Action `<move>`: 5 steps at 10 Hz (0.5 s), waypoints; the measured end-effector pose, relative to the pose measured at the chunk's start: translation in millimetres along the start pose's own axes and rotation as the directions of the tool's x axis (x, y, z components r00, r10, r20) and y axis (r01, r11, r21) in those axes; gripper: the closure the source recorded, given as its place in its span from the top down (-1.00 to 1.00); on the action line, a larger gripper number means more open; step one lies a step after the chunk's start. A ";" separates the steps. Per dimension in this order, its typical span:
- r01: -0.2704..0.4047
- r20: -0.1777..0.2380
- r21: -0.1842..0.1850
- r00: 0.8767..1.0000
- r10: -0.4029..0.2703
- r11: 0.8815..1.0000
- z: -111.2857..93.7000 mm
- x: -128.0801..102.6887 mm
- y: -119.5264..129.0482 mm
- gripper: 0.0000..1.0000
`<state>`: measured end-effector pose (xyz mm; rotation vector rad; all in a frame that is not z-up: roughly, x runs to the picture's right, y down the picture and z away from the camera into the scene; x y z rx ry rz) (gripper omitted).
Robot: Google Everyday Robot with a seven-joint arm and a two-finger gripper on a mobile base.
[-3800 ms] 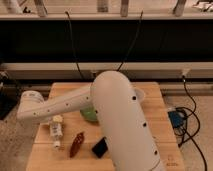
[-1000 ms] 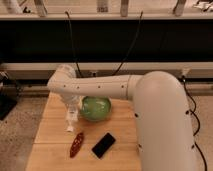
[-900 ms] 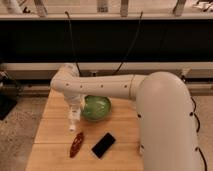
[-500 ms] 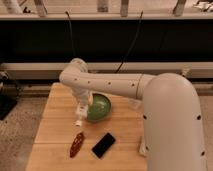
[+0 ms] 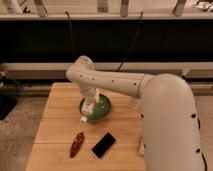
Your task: Place the bottle in the ceramic bowl
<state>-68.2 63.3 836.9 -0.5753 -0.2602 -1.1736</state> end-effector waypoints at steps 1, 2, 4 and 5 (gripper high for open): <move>-0.012 0.006 -0.010 1.000 0.012 1.000 8.1 2.6 2.0 0.34; -0.024 0.018 -0.021 1.000 0.025 0.999 19.8 3.5 4.0 0.54; -0.043 0.032 -0.037 0.999 0.044 0.998 37.2 3.1 9.2 0.60; -0.052 0.037 -0.038 0.998 0.053 0.998 40.6 3.8 11.8 0.60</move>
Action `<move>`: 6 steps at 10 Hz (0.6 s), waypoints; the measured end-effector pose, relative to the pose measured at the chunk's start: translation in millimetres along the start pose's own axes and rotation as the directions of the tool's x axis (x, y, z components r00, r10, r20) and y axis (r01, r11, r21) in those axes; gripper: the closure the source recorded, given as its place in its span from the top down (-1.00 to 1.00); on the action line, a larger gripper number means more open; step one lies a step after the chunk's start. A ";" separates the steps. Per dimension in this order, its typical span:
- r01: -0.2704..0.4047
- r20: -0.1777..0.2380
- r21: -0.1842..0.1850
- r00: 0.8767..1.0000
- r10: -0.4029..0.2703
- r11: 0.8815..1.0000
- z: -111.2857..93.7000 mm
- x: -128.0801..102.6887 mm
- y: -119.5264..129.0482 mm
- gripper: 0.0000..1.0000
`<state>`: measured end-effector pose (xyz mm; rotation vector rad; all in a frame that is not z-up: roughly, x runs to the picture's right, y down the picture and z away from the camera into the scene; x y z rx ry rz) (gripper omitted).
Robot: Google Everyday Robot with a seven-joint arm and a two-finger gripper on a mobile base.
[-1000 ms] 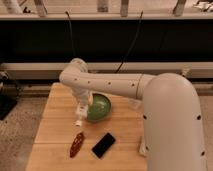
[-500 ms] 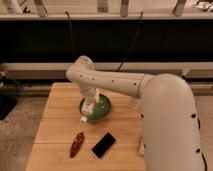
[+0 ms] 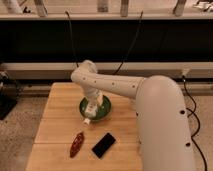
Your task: Place the bottle in the ceramic bowl
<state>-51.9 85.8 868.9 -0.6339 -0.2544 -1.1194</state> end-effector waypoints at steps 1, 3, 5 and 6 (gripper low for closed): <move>-0.004 -0.001 0.003 1.000 0.004 1.000 -0.3 1.0 0.7 0.60; -0.003 -0.019 0.014 1.000 0.003 1.000 -8.1 2.6 -0.7 0.60; 0.001 -0.035 0.023 0.999 0.000 1.000 -15.7 3.9 -4.3 0.60; -0.001 -0.027 0.021 1.000 0.001 1.000 -15.1 3.5 -3.2 0.60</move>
